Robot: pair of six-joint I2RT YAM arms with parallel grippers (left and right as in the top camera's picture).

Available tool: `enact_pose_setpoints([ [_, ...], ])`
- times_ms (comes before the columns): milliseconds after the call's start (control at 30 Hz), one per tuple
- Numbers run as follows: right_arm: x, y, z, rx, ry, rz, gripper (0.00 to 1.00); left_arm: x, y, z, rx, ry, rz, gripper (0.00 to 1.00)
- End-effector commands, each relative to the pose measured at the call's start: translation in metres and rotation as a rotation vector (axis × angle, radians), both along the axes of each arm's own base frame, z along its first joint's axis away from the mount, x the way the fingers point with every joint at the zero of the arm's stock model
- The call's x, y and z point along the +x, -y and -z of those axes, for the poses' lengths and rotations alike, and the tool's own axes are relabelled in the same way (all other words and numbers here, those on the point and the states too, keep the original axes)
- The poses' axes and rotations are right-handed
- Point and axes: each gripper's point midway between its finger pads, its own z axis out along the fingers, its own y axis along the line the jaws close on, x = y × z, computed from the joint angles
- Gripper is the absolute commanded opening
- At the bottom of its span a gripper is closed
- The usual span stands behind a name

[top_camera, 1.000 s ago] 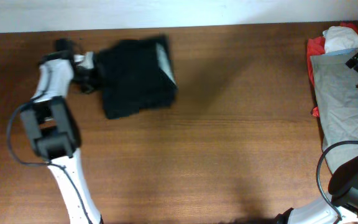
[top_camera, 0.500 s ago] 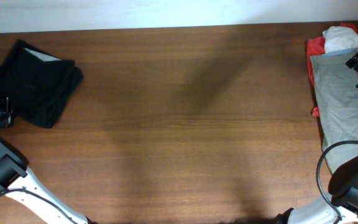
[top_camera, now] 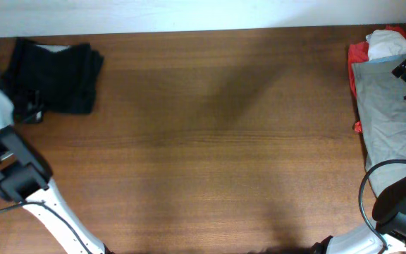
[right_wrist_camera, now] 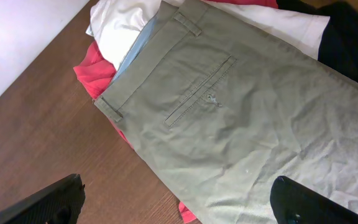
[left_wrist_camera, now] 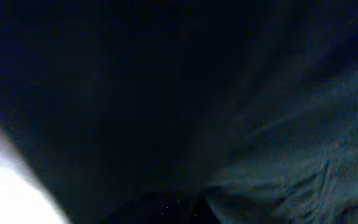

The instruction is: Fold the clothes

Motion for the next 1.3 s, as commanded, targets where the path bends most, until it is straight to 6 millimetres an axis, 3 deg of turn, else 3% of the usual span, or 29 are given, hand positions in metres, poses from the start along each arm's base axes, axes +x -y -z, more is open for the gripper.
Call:
enact_pose_setpoints([
  [0,-0.001,0.002,-0.002,-0.007,0.003,0.013,0.99,0.006,0.032,0.04,-0.028,-0.065,0.016,0.02],
  [100,-0.001,0.002,-0.002,-0.007,0.003,0.013,0.99,0.007,0.037,0.057,-0.033,-0.078,0.025,0.02],
  [267,-0.001,0.002,-0.002,-0.007,0.003,0.013,0.99,0.003,0.029,0.076,-0.021,-0.099,0.009,0.02],
  [433,-0.001,0.002,-0.002,-0.007,0.003,0.013,0.99,0.012,0.03,0.076,-0.005,-0.069,0.018,0.02],
  [533,-0.001,0.002,-0.002,-0.007,0.003,0.013,0.99,0.02,0.034,0.074,0.009,-0.045,0.03,0.09],
  [833,-0.001,0.002,-0.002,-0.007,0.003,0.013,0.99,0.031,0.035,0.07,0.02,-0.003,0.04,0.1],
  [1133,-0.001,0.002,-0.002,-0.007,0.002,0.013,0.99,0.037,0.042,0.068,0.011,0.019,0.057,0.29],
  [1167,-0.001,0.002,-0.002,-0.007,0.003,0.013,0.99,0.037,0.043,0.068,0.008,0.021,0.059,0.39],
  [1267,-0.001,0.002,-0.002,-0.007,0.003,0.013,0.99,0.033,0.052,0.068,-0.04,0.014,0.075,0.51],
])
